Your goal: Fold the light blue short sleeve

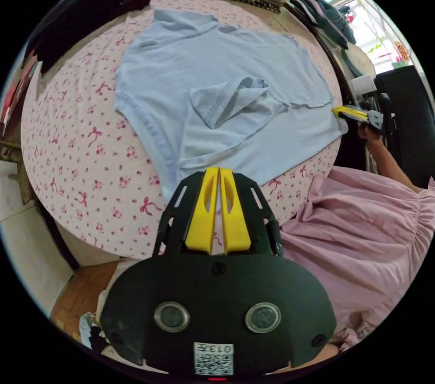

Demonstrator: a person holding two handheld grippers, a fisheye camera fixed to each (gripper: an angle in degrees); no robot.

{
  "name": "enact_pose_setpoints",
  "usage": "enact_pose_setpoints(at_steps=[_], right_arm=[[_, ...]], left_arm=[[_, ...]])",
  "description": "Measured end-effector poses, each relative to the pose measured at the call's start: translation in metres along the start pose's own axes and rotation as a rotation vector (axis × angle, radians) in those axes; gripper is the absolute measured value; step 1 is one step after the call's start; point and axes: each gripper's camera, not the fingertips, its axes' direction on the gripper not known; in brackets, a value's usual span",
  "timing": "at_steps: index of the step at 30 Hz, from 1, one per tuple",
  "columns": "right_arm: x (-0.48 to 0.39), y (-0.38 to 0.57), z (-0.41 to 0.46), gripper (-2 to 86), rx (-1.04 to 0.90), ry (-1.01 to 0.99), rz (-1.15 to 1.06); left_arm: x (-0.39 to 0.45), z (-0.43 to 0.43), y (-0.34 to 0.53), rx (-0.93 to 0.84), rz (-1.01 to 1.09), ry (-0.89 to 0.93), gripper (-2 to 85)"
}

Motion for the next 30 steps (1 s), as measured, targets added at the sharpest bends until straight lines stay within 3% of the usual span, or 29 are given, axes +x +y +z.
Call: enact_pose_setpoints(at_steps=[4, 7, 11, 14, 19, 23, 28, 30], right_arm=[[0.031, 0.008, 0.002, 0.4, -0.043, -0.004, 0.154], [0.037, 0.009, -0.006, 0.8, 0.014, -0.027, 0.177], [-0.011, -0.034, -0.010, 2.3, 0.178, -0.124, -0.006], [-0.067, -0.086, 0.007, 4.3, 0.201, -0.257, -0.193], [-0.176, -0.159, 0.033, 6.4, 0.164, -0.319, -0.512], [-0.261, -0.197, 0.065, 3.9, 0.088, -0.367, -0.742], [-0.308, -0.233, 0.124, 1.5, -0.087, -0.330, -0.756], [-0.288, -0.255, 0.126, 0.9, -0.048, -0.286, -0.578]], left_arm=[[-0.013, 0.003, 0.009, 0.027, -0.056, 0.096, -0.2], [-0.008, -0.010, 0.018, 0.076, -0.072, -0.012, -0.3], [0.012, -0.013, 0.017, 0.120, -0.013, 0.014, -0.3], [0.023, 0.009, 0.008, -0.031, -0.009, -0.126, -0.3], [0.027, -0.023, 0.029, 0.147, -0.035, -0.104, -0.3], [0.035, -0.019, 0.030, 0.111, 0.022, -0.110, -0.3], [0.024, -0.013, 0.038, 0.074, 0.049, -0.059, -0.3], [0.021, -0.016, 0.043, 0.081, 0.071, -0.049, -0.3]])
